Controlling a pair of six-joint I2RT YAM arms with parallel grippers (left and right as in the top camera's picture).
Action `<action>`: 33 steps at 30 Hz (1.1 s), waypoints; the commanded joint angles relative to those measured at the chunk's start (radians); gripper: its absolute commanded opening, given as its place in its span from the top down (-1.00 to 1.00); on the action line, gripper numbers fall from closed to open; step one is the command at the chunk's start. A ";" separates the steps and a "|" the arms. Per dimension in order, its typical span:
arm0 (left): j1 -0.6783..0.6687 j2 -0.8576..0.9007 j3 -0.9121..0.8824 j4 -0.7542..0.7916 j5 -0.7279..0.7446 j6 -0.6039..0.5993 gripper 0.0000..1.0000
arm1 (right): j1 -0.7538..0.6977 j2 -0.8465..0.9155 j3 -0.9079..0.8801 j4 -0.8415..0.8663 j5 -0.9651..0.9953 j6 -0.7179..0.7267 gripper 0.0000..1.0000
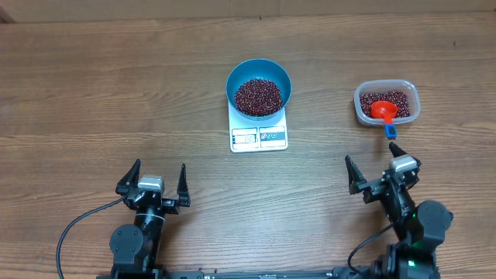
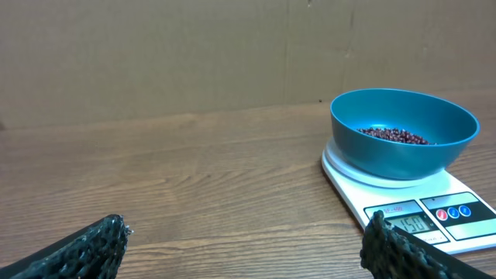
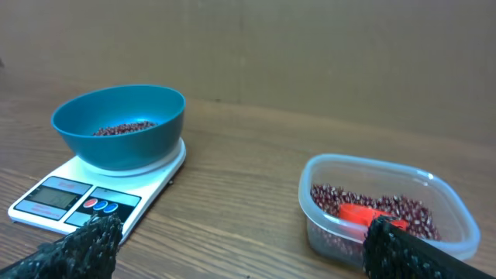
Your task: Scoop item into bowl and weigh 150g on scale
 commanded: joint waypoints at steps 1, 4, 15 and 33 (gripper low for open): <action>0.010 -0.009 -0.003 -0.003 -0.010 0.019 -0.99 | 0.018 -0.108 -0.030 -0.056 0.031 0.003 -1.00; 0.010 -0.009 -0.003 -0.003 -0.010 0.019 -0.99 | 0.030 -0.200 -0.030 -0.169 0.066 0.003 -1.00; 0.010 -0.009 -0.003 -0.003 -0.010 0.019 -0.99 | 0.143 -0.294 -0.030 -0.231 0.316 0.198 -1.00; 0.010 -0.009 -0.003 -0.003 -0.010 0.019 -0.99 | 0.322 -0.322 -0.030 -0.252 0.462 0.152 -1.00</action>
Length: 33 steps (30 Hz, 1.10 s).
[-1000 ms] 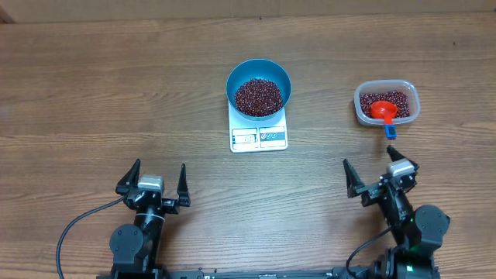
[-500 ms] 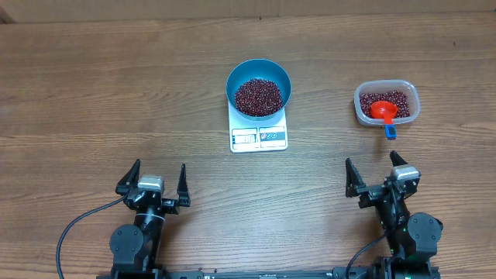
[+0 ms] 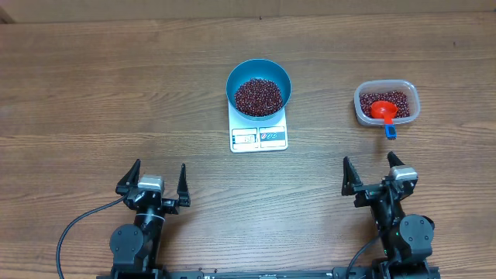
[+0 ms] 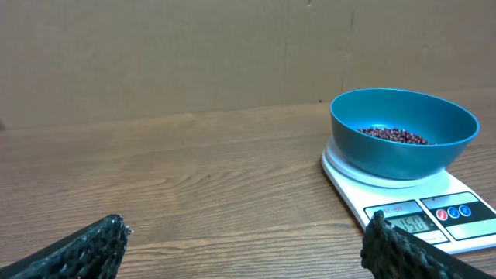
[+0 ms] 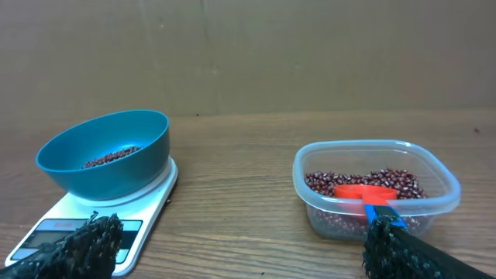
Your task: Scoop item into bowl and weigh 150g on scale
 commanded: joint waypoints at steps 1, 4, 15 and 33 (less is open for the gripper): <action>0.010 -0.009 -0.003 -0.003 -0.010 0.019 -0.99 | 0.020 -0.012 -0.011 0.003 0.018 -0.044 -1.00; 0.010 -0.009 -0.003 -0.003 -0.010 0.019 -0.99 | 0.020 -0.013 -0.011 0.003 0.013 -0.043 -1.00; 0.010 -0.009 -0.003 -0.003 -0.010 0.019 -0.99 | 0.019 -0.028 -0.011 0.002 0.019 -0.065 -1.00; 0.010 -0.009 -0.003 -0.003 -0.010 0.019 -0.99 | -0.052 -0.058 -0.011 0.003 0.034 -0.063 -1.00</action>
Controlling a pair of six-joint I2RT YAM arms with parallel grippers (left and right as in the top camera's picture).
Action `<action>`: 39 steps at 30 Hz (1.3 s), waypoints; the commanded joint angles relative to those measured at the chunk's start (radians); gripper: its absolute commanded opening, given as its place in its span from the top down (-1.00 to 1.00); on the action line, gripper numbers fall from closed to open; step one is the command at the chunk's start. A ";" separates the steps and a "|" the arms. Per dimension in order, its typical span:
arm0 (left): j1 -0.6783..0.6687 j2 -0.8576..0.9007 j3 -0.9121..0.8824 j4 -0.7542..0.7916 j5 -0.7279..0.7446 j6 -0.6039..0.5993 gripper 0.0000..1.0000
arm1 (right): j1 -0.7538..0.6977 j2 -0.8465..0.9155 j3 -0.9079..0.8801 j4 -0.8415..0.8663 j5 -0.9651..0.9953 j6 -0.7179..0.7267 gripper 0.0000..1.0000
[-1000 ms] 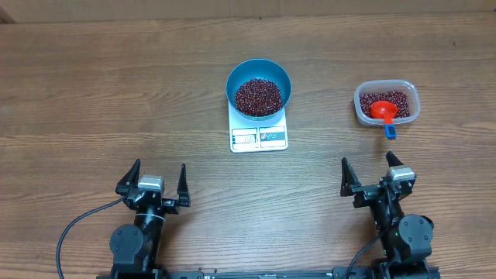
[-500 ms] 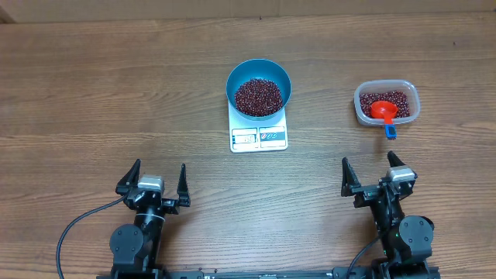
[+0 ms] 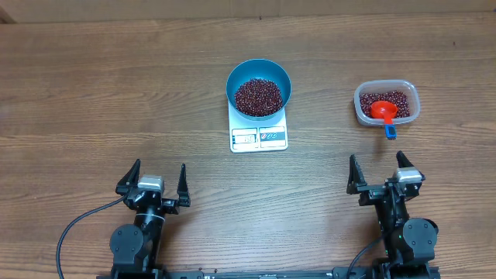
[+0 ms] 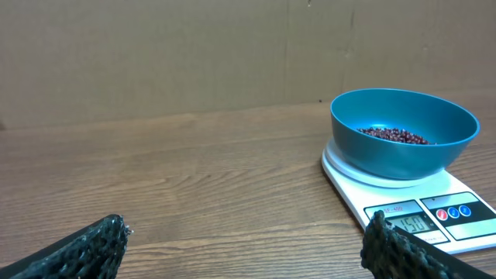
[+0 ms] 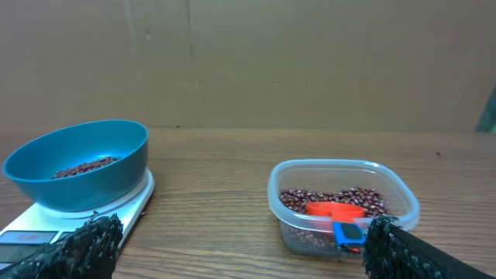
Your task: Scoop item into bowl and weigh 150g on scale
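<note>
A blue bowl (image 3: 259, 87) holding dark red beans sits on a white scale (image 3: 259, 137) at mid table; the bowl (image 4: 403, 132) and the scale's display (image 4: 409, 223) show in the left wrist view, the display reading about 150. A clear tub (image 3: 387, 102) of beans with an orange scoop (image 3: 383, 110) in it stands to the right, also seen as the tub (image 5: 343, 205) and scoop (image 5: 335, 210) in the right wrist view. My left gripper (image 3: 153, 186) rests open near the front left. My right gripper (image 3: 381, 183) rests open at the front right, nothing in either.
Bare wooden table (image 3: 116, 93) all round. A brown wall (image 4: 194, 54) rises behind the table in the wrist views. A black cable (image 3: 77, 225) runs from the left arm's base.
My right gripper has shifted slightly right and turned, so the tub sits more centred in its view. The left arm, bowl, scale and scoop are unchanged.
My right gripper stood open just below the tub, angled, with the scoop lying in the tub. Then it was farther back and straighter. Now it rests squarely at the front right. The bowl stayed on the scale and my left arm stayed still throughout.
</note>
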 commanded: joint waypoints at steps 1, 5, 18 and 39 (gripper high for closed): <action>0.010 -0.009 -0.003 -0.003 -0.010 0.019 -0.99 | -0.012 -0.012 -0.011 0.003 0.010 -0.002 -1.00; 0.010 -0.009 -0.003 -0.003 -0.010 0.019 -0.99 | -0.012 -0.012 -0.011 0.003 0.010 -0.002 -1.00; 0.010 -0.009 -0.003 -0.003 -0.010 0.019 -0.99 | -0.012 -0.012 -0.011 0.006 0.007 -0.002 -1.00; 0.010 -0.009 -0.003 -0.003 -0.010 0.019 -0.99 | -0.032 -0.012 -0.011 0.006 0.007 -0.002 -1.00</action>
